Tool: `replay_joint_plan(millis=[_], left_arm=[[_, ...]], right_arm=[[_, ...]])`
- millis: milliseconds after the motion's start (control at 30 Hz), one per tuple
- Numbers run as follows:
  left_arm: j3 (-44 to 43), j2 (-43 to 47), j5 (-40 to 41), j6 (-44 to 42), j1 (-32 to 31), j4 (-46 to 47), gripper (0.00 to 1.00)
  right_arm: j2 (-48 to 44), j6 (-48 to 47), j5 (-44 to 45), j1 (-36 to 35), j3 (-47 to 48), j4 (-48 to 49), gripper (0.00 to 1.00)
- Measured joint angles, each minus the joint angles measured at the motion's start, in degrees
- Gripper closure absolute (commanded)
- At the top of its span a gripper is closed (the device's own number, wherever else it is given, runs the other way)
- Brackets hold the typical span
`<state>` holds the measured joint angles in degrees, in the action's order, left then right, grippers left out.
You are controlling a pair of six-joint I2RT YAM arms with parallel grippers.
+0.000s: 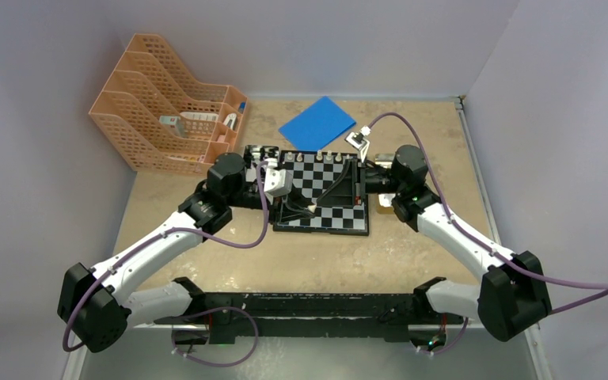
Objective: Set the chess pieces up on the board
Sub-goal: Place the chess piece on the chessboard.
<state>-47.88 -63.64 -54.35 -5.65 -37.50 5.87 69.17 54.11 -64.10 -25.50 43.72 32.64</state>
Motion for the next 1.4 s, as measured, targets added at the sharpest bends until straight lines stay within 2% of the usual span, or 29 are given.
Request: replay_joint_plan(millis=[100,300,433,600,667,867,1000,1200,1400], left_arm=[[0.0,0.0,-0.24,-0.02,0.0,0.09,0.94],[0.0,-0.02,-0.39,-0.02,-0.02,0.17,0.92],[0.0,-0.24,-0.31,-0.02,-0.04,-0.42,0.75],[0.0,-0.22,2.38,0.02,-0.02,-1.38,0.47],[-0.04,-0.2,4.42,-0.17,-0.02,-2.93,0.4],[-0.44,1.97,11.65,-1.09,-0.02,-10.95,0.31],[-0.2,7.26,16.15,-0.96,-0.02,-14.49,0.24],[1.66,14.6,21.59,1.4,-0.02,-18.08,0.22],[4.09,18.71,28.63,4.94,-0.02,-21.51,0.2]], right_arm=[[0.0,0.35,-0.02,0.0,-0.13,0.44,0.72],[0.0,0.04,0.0,0.0,-0.72,0.61,0.87],[0.0,-0.09,0.0,0.0,-1.27,0.74,0.98],[0.0,-0.33,0.63,0.04,-1.33,0.26,1.0],[-0.02,-1.31,2.25,0.07,-1.14,-1.22,0.99],[0.24,-8.07,14.36,0.17,7.17,-13.46,0.98],[2.6,-13.46,24.72,0.17,15.54,-19.02,0.99],[13.33,-22.01,40.94,0.17,27.52,-27.54,0.99],[24.79,-27.23,53.53,-0.22,36.61,-34.69,0.99]])
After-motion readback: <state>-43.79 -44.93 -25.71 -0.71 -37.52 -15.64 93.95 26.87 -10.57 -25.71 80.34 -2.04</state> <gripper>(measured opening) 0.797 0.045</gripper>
